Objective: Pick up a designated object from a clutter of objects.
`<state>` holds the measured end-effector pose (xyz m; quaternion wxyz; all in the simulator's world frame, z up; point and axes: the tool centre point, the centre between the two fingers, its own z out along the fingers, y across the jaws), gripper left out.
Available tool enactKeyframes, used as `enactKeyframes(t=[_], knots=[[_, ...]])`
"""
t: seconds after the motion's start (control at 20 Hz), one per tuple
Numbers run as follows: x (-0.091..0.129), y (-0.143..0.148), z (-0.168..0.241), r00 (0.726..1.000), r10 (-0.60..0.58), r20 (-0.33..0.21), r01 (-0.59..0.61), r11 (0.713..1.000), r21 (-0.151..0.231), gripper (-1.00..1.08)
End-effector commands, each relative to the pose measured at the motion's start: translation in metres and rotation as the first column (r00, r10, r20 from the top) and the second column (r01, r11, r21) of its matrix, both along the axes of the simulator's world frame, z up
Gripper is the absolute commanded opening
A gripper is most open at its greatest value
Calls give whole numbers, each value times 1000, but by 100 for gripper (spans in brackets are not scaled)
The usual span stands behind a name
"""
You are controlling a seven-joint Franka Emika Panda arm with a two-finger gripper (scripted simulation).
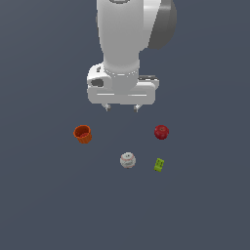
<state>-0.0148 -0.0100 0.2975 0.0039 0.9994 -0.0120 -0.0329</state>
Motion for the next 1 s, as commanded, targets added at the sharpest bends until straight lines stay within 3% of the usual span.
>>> enactKeyframes(t=[0.0, 0.95], knots=[[0, 0, 0, 1000, 0, 0, 0, 1000, 0, 100], [0, 6, -3, 998, 70, -10, -70, 997, -14, 100]])
